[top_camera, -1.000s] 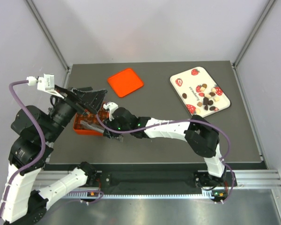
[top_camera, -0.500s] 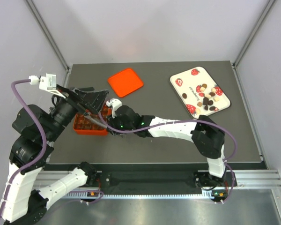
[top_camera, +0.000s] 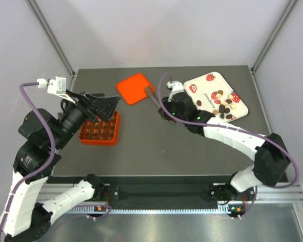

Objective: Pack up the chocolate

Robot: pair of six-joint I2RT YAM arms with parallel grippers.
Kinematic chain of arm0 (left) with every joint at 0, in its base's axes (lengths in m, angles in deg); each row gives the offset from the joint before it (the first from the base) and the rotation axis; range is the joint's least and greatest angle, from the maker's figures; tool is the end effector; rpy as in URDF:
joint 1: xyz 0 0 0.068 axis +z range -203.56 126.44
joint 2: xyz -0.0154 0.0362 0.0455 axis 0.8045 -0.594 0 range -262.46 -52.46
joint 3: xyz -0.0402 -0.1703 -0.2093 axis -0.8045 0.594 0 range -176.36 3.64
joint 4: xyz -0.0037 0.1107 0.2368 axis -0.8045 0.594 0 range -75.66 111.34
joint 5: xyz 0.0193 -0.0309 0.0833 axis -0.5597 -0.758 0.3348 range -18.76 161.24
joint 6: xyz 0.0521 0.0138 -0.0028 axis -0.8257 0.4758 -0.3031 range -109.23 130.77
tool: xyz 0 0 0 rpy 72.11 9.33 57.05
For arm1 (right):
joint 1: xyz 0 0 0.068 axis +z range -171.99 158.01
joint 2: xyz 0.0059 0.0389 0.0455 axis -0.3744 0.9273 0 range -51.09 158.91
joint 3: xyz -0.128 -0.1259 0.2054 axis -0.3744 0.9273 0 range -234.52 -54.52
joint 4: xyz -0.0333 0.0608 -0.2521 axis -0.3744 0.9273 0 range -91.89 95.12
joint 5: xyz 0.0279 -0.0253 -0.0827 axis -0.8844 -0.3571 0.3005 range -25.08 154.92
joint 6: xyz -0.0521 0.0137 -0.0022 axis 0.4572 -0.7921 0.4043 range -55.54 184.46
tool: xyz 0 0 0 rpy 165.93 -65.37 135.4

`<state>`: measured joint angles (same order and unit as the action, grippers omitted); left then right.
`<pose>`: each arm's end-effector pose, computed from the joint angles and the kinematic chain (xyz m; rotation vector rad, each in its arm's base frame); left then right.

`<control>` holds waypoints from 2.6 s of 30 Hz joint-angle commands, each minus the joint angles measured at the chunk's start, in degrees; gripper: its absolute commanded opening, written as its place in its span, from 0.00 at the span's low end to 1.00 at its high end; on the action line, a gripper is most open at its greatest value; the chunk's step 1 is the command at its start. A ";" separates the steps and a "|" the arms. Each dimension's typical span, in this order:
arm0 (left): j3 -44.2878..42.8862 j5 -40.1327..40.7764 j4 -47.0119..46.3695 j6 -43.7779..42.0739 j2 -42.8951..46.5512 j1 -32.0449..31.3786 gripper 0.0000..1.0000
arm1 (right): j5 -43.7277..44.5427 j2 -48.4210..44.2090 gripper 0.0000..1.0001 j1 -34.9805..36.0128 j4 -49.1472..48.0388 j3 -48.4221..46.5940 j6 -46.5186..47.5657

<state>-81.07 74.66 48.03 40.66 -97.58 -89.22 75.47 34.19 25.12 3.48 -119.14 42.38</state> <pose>0.0770 -0.0527 0.5141 0.0264 1.5308 -0.8798 0.2407 0.2494 0.2985 -0.3307 2.0386 0.5746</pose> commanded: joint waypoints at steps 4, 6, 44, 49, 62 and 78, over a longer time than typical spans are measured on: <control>0.59 -0.52 -2.05 -0.36 -0.84 0.15 0.98 | 10.45 -8.63 0.35 -8.69 9.04 5.03 6.96; 1.03 -0.52 -2.14 -0.27 -1.11 0.15 0.98 | 11.95 -8.90 0.35 -11.95 12.71 4.86 9.25; 2.79 -0.87 -2.32 -1.15 -3.30 0.15 0.98 | 3.61 -4.24 0.38 -28.22 18.19 6.17 14.27; 2.97 -0.78 -2.31 -1.06 -3.13 0.15 0.98 | 3.69 -2.57 0.38 -28.30 17.84 6.61 14.09; 3.06 -0.35 -2.32 -1.06 -3.30 0.15 0.98 | 3.43 -0.81 0.37 -28.66 16.78 6.44 14.35; 3.67 -0.26 -2.58 -1.15 -3.30 0.15 0.99 | 0.27 -9.42 0.31 -28.31 19.33 3.10 12.42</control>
<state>-77.99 74.48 47.77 40.25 -100.73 -89.22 77.26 29.42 -2.74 23.98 -112.43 55.71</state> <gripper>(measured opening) 0.985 0.325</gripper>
